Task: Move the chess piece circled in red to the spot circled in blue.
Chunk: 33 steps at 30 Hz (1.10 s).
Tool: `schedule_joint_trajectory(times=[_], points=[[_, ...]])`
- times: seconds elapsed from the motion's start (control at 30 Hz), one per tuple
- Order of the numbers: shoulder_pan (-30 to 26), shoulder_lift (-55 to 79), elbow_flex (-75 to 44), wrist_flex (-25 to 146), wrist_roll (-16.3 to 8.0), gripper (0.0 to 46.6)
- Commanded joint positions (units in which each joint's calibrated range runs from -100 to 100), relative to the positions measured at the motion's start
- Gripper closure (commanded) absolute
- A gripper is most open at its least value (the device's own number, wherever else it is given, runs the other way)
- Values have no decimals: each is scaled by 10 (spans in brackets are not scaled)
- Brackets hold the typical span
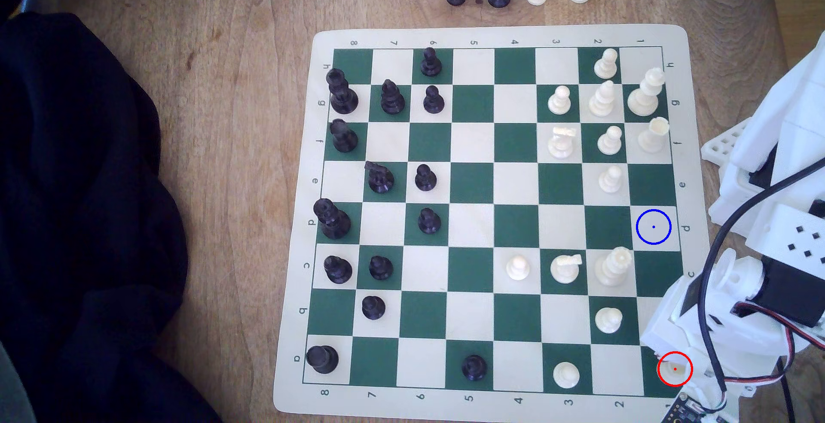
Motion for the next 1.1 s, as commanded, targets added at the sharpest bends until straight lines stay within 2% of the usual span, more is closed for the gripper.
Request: schedule_joint_trajectory(times=[0.0, 0.17, 0.3, 0.7, 1.07], points=[[5, -90, -55, 35, -1, 463], [26, -198, -57, 123, -1, 464], [28, -276, -13, 171, -2, 464], [46, -367, 93, 232, 8, 464], [161, -508, 183, 295, 50, 464]])
